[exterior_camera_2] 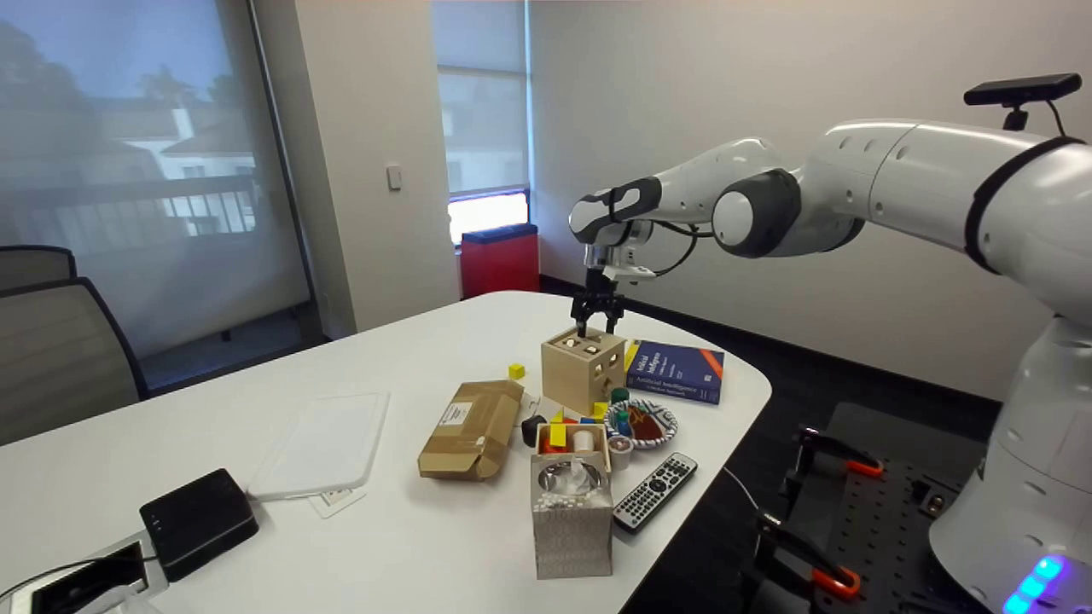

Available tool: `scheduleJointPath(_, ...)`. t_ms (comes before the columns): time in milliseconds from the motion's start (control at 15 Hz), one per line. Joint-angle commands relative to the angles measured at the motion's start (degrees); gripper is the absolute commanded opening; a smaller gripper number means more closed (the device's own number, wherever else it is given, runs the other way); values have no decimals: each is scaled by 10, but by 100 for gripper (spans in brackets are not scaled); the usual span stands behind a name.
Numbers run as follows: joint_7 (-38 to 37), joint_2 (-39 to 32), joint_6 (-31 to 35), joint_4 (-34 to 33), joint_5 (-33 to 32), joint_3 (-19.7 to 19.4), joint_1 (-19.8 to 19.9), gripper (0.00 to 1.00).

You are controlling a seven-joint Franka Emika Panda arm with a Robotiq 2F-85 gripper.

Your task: Close the box

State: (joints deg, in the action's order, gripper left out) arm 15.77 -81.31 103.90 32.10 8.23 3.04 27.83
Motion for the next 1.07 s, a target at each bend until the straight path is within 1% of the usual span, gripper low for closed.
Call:
scheduleJointPath(0, 9, 1, -17, -6, 2, 10, -8, 100)
scheduleJointPath(267, 11, 1, -18, -7, 1, 15, -17, 100)
scheduleJointPath(600, 11, 2, -18, -7, -3, 11, -23, 100)
scheduleJointPath(1000, -10, 38, -26, -6, -9, -3, -23, 100)
